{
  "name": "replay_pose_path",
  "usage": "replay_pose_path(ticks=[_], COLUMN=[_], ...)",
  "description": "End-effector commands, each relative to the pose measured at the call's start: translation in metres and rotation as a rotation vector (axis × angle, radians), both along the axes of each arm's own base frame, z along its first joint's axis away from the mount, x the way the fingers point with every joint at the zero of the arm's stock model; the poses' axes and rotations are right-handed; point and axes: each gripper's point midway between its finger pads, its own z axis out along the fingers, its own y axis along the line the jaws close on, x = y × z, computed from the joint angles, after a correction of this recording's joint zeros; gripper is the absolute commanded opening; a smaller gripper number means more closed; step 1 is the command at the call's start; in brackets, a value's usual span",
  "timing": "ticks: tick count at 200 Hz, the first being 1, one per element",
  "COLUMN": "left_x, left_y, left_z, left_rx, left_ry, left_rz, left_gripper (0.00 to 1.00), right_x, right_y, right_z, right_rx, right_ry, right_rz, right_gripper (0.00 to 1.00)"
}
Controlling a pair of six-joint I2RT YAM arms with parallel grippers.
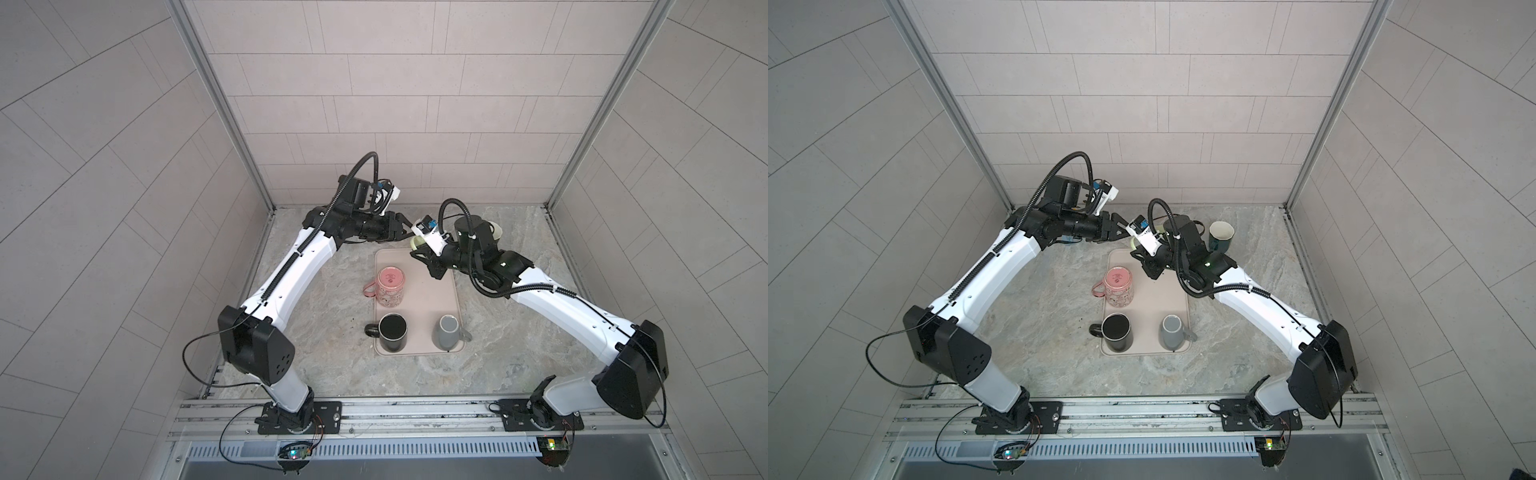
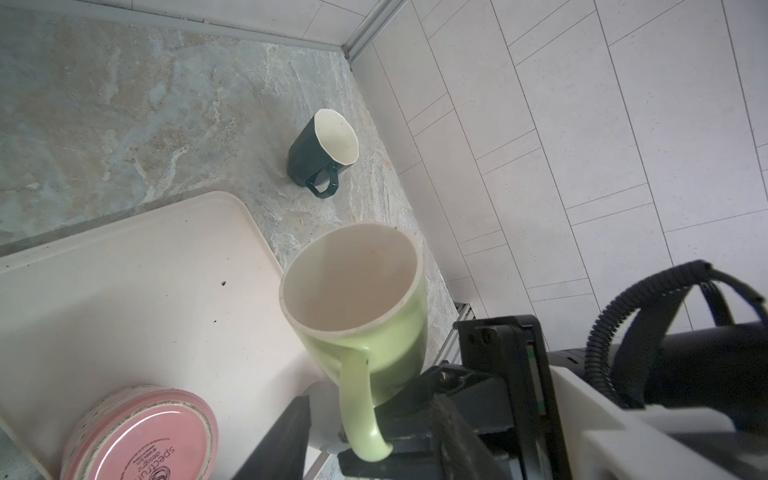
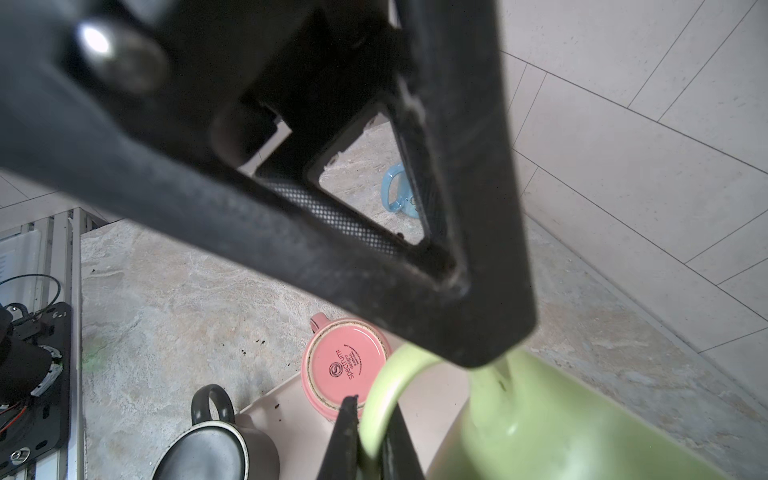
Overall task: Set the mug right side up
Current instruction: 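Grasp the light green mug's handle with the left gripper beside the right gripper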
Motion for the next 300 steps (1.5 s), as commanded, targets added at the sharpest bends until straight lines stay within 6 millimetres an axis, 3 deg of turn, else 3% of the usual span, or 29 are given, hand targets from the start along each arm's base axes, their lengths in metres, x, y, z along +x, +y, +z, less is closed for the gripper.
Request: replay_pose_path(ticks=[1, 151, 232, 269, 300], left_x=[0.001, -0.004, -0.015, -0.016, -0.016], left_y=[-0.002, -0.02, -0.022, -0.02, -0.018], left_z=[-0.005, -0.023, -0.033, -0.039, -0.036], left_rx=[0.022, 0.017, 0.037, 0.058, 0.064], left_ry=[0.012, 0.085, 0.131, 0.142, 0.115], left_rz=[-0.013, -0.053, -0.102, -0.101, -0.094], left_gripper=[0.51, 0.41, 0.21, 0.0, 0.0], right_x=[0.001, 0.006, 0.01, 0.012, 0.013], right_y=[0.002, 0.011, 0.008, 0.007, 0.001], right_z=[0.058, 0.06, 0.065, 0.067, 0.07], right_rx=[0.078, 0.095, 0.069, 0.062, 0.063], right_ry=[-0.172, -0.181, -0.221, -0.238, -0.251], right_rz=[0.007, 0.008, -0.007, -0.019, -0.047], right_gripper=[0.0, 0.0, 0.0, 0.0, 0.0])
